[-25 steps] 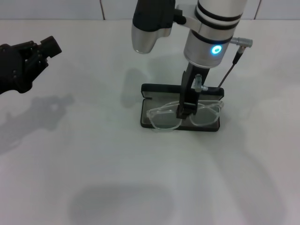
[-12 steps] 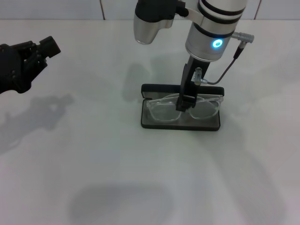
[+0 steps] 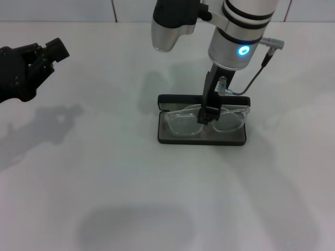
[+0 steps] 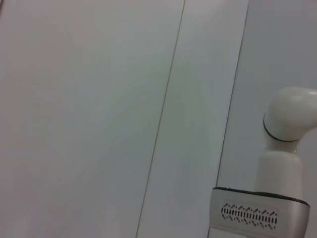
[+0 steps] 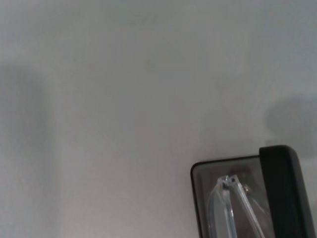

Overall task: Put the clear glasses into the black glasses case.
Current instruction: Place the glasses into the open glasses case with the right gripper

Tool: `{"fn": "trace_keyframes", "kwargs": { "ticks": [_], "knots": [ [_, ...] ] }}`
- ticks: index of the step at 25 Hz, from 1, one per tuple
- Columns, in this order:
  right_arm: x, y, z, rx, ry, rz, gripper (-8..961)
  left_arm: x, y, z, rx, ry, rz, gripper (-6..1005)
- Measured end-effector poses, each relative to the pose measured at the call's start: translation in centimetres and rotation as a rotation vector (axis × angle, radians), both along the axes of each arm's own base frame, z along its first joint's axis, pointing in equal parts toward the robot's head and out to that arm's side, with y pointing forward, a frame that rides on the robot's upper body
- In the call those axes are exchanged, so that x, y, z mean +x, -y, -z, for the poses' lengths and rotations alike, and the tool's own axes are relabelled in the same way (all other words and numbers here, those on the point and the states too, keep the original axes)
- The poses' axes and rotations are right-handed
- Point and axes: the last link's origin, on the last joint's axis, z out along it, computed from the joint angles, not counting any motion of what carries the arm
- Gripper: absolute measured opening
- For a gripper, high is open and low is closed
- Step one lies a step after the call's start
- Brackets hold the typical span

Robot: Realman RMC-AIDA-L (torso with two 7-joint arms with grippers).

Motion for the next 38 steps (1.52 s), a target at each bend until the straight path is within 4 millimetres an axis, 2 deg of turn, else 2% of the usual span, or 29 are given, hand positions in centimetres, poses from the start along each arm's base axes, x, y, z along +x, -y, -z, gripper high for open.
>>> {"fn": "trace_keyframes", "kwargs": {
  "ticks": [21,31,34,38],
  "knots": [
    [0.78,0.23,0.08,-0.003,-0.004,0.028,48,-0.07,0.13,0.12,-0.001,0.003,-0.004,70],
    [0.47,0.04,0.03,0.009,-0.006,0.024,108,-0.18,0.24,0.11,-0.001,0.002,-0.007,70],
    [0.39,0.00,0.03,0.010,-0.005,0.021,155,-0.18,0.24,0.11,0.000,0.002,-0.007,69],
    [0.09,-0.11,0.01,0.014,-0.007,0.012,156,-0.18,0.23,0.11,0.000,0.002,-0.007,69]
  ]
}}
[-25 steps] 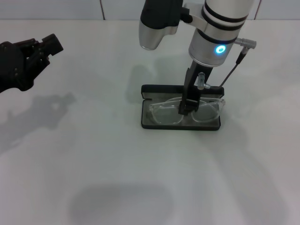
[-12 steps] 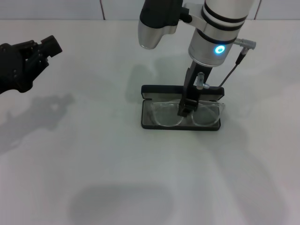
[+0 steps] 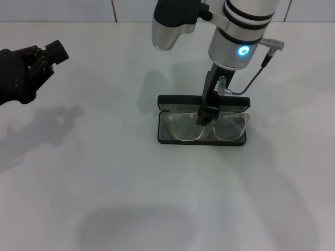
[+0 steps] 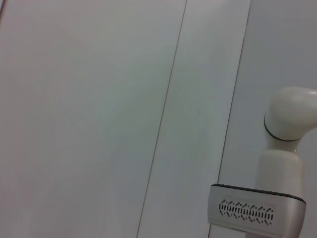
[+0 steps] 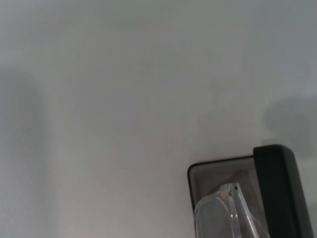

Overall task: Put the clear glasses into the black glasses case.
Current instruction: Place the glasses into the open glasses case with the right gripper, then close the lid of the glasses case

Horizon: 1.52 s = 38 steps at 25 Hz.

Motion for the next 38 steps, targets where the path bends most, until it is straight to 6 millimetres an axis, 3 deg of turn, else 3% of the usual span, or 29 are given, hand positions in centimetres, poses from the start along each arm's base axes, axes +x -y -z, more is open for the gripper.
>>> {"fn": "trace_keyframes", "kwargs": {
  "ticks": [12,21,28,33,38],
  "knots": [
    [-1.4,-0.6,-0.7,0.018,-0.024,0.001,154,-0.1,0.0,-0.2,0.004,0.000,0.000,69],
    [-2.7,0.7,-0.5,-0.089,-0.122,0.022,151,0.0,0.0,-0.4,0.008,0.000,0.005,69],
    [-3.7,1.8,-1.7,-0.223,-0.260,0.046,150,0.3,-0.2,-0.6,0.008,-0.003,0.018,69],
    [-4.0,3.2,-4.9,-0.437,-0.516,0.011,150,0.6,-0.2,-1.0,0.008,0.003,0.041,69],
    [-1.5,3.7,-9.9,-0.507,-0.793,0.024,149,1.6,-1.0,-0.9,0.002,0.005,0.077,69]
  ]
}}
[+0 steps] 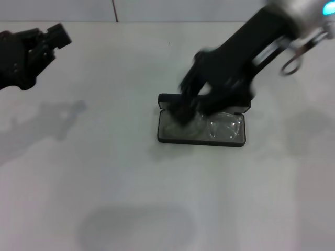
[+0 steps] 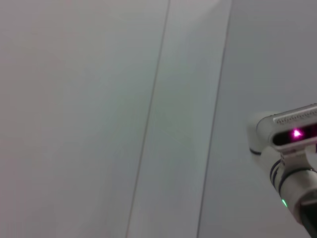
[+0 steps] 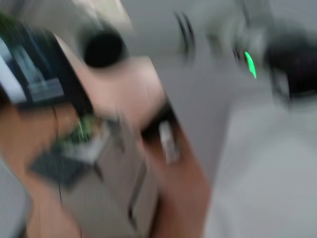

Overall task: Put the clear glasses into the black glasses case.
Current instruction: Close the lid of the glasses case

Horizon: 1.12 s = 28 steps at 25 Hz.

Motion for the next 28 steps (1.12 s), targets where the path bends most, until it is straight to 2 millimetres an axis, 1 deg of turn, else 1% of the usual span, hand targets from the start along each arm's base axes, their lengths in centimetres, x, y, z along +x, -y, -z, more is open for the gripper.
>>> {"fn": "trace_keyframes", "kwargs": {
  "ticks": [2,5,6,7,8,9,10,11,12,13,14,16,18,19,22,25,28],
  "knots": [
    [1.7,-0.1,-2.4,0.041,-0.126,0.038,149,0.6,-0.5,0.2,-0.008,-0.001,0.020,69],
    [5.7,0.4,-6.5,0.175,-0.291,0.074,149,1.9,-1.5,0.4,-0.032,0.000,0.052,69],
    [6.9,0.8,-7.5,0.227,-0.329,0.084,149,2.5,-1.9,0.5,-0.044,-0.002,0.065,69],
    [6.9,0.8,-7.5,0.227,-0.329,0.084,149,3.0,-2.3,0.6,-0.063,-0.008,0.075,69],
    [10.1,1.9,-9.9,0.381,-0.400,0.117,149,3.7,-2.8,0.9,-0.086,-0.018,0.091,70],
    [13.2,3.4,-11.7,0.558,-0.444,0.169,149,3.9,-2.9,0.9,-0.095,-0.024,0.096,71],
    [14.2,4.1,-12.5,0.637,-0.463,0.186,148,4.5,-3.3,1.1,-0.115,-0.037,0.106,73],
    [14.2,4.1,-12.5,0.637,-0.463,0.186,148,4.9,-3.5,1.3,-0.131,-0.046,0.112,74],
    [15.5,4.9,-13.1,0.710,-0.473,0.213,148,5.3,-3.7,1.4,-0.143,-0.055,0.110,75],
    [16.2,5.5,-13.4,0.751,-0.483,0.228,148,5.9,-4.1,1.6,-0.164,-0.068,0.108,77],
    [17.4,6.3,-13.5,0.795,-0.494,0.255,148,6.4,-4.4,1.8,-0.182,-0.087,0.104,78],
    [19.0,7.5,-13.6,0.853,-0.506,0.289,148,7.8,-5.1,2.6,-0.225,-0.139,0.105,91],
    [20.9,8.8,-13.8,0.917,-0.516,0.341,148,9.5,-5.7,4.0,-0.268,-0.230,0.131,114],
    [21.9,9.5,-14.0,0.951,-0.516,0.372,148,10.6,-5.9,5.1,-0.292,-0.286,0.159,126],
    [23.8,10.4,-14.2,0.997,-0.516,0.432,148,13.0,-6.0,7.8,-0.346,-0.407,0.240,160],
    [25.1,11.2,-14.3,1.027,-0.528,0.484,147,14.5,-6.2,9.8,-0.371,-0.492,0.282,194],
    [26.0,11.7,-14.0,1.037,-0.542,0.519,147,15.0,-6.8,11.4,-0.353,-0.551,0.261,289]
  ]
}}
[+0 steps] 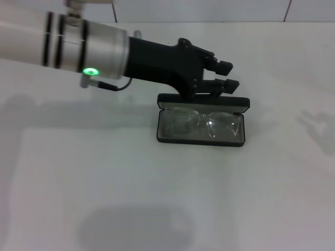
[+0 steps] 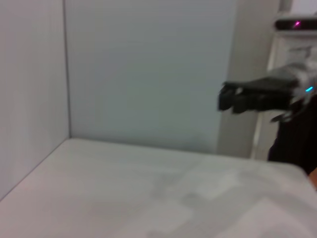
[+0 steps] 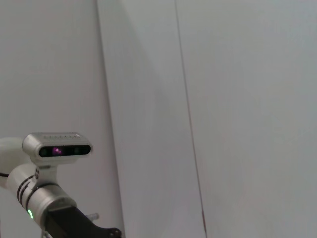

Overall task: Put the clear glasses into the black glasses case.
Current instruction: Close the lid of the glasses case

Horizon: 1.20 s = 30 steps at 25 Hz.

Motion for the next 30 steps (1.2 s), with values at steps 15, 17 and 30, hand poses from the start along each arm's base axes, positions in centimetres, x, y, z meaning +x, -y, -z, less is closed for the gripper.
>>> {"fn": "trace_keyframes", "kwargs": {
  "ticks": [15,17,30],
  "knots": [
    [1.7,0.3,0.5,0.030,-0.062,0.050,146,0.2,-1.6,3.1,0.069,-0.065,-0.047,276],
    [1.6,0.1,0.7,0.027,-0.065,0.046,146,0.1,-2.1,3.5,0.079,-0.077,-0.065,191],
    [1.9,0.2,1.1,0.032,-0.075,0.048,145,-0.4,-2.3,5.2,0.080,-0.149,-0.042,237]
  ]
}}
